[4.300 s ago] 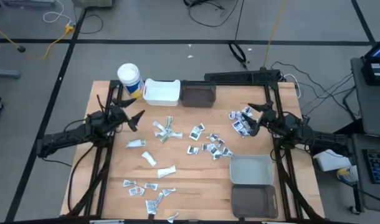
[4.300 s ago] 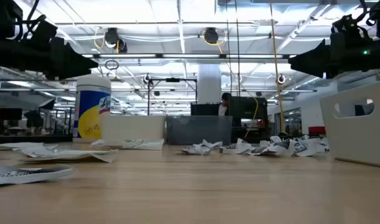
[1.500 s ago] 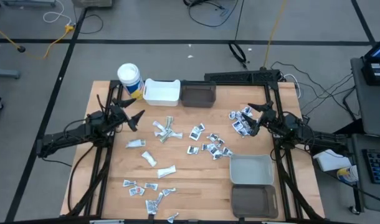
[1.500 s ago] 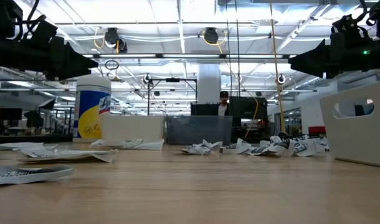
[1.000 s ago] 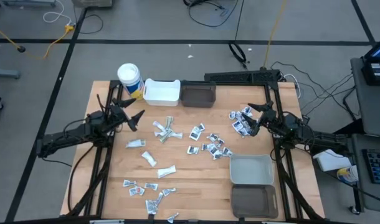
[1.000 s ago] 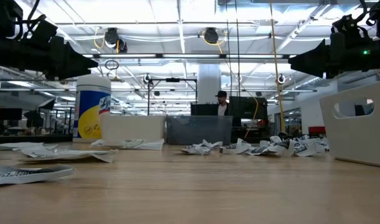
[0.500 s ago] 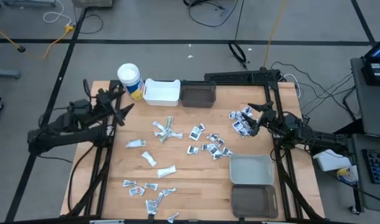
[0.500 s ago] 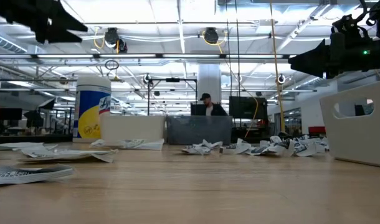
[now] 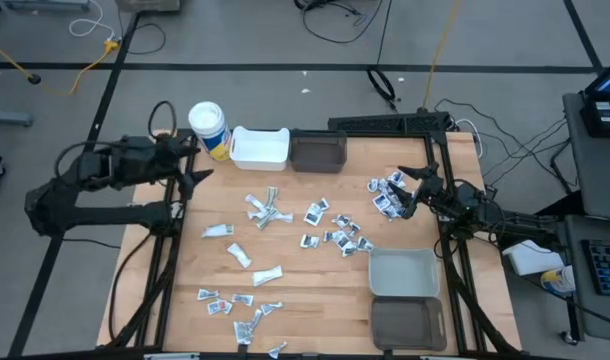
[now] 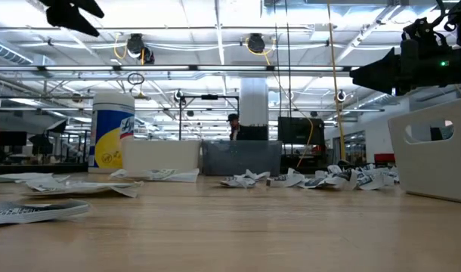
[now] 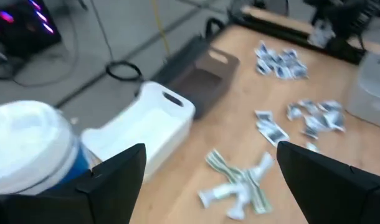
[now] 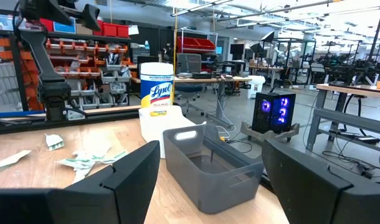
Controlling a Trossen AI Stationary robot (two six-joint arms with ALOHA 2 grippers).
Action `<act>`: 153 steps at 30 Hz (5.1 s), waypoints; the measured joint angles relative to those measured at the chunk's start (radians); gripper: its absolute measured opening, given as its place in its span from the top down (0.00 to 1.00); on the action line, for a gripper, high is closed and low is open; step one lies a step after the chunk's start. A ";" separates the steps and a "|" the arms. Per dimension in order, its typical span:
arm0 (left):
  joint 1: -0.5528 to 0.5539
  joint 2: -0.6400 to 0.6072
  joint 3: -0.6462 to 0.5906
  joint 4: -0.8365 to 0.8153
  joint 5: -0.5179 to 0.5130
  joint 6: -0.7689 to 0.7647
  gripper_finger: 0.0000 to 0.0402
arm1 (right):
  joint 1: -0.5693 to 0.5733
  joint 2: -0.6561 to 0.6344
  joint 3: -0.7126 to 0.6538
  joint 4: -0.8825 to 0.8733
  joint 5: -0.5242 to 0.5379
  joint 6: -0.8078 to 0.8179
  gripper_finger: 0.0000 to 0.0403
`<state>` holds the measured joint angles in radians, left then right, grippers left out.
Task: Pick & Place First Aid Supplies
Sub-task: Put the green bandage into the white bin
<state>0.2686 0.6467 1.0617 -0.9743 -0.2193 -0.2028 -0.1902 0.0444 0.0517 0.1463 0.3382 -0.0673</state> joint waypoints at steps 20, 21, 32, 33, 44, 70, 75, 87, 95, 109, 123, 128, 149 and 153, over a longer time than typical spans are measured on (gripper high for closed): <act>-0.124 0.344 0.324 -0.394 0.320 -0.155 0.09 | 0.000 0.000 0.000 0.000 0.000 0.000 0.31; -0.131 0.357 0.324 -0.402 0.341 -0.180 0.09 | 0.000 0.000 0.000 0.000 0.000 0.000 0.31; -0.179 0.495 0.324 -0.459 0.545 -0.343 0.09 | 0.000 0.000 0.000 0.000 0.000 0.000 0.31; -0.185 0.505 0.324 -0.459 0.545 -0.355 0.09 | 0.000 0.000 0.000 0.000 0.000 0.000 0.31; -0.283 0.597 0.324 -0.401 0.543 -0.431 0.09 | 0.000 0.000 0.000 0.000 0.000 0.000 0.31; -0.553 0.708 0.324 -0.470 0.172 0.564 0.09 | 0.000 0.000 0.000 0.000 0.000 0.000 0.31; -0.578 0.746 0.323 -0.514 0.163 0.563 0.09 | 0.000 0.000 0.000 0.000 0.000 0.000 0.31; -0.611 0.768 0.323 -0.517 0.165 0.545 0.09 | 0.000 0.000 0.000 0.000 0.000 0.000 0.31; -0.611 0.798 0.266 -0.456 0.165 0.519 0.09 | 0.000 0.000 0.000 0.000 0.000 0.000 0.31; -0.645 0.808 0.066 -0.242 0.165 0.542 0.09 | 0.000 0.000 0.000 0.000 0.000 0.000 0.31; -0.644 0.950 -0.022 -0.088 0.174 0.548 0.09 | 0.000 0.000 0.000 0.001 0.000 0.000 0.31; -0.644 0.979 -0.075 -0.011 0.177 0.541 0.09 | 0.000 0.000 0.000 0.000 0.000 0.000 0.31; -0.643 0.985 -0.193 0.169 0.278 0.595 0.13 | 0.000 0.000 0.000 0.000 0.000 0.000 0.31; -0.643 0.985 -0.193 0.173 0.280 0.602 0.24 | 0.000 0.000 0.000 0.000 0.000 0.000 0.31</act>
<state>-0.3744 1.6314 0.8684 -0.8017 0.0606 0.3991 -0.1900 0.0444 0.0519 0.1465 0.3386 -0.0673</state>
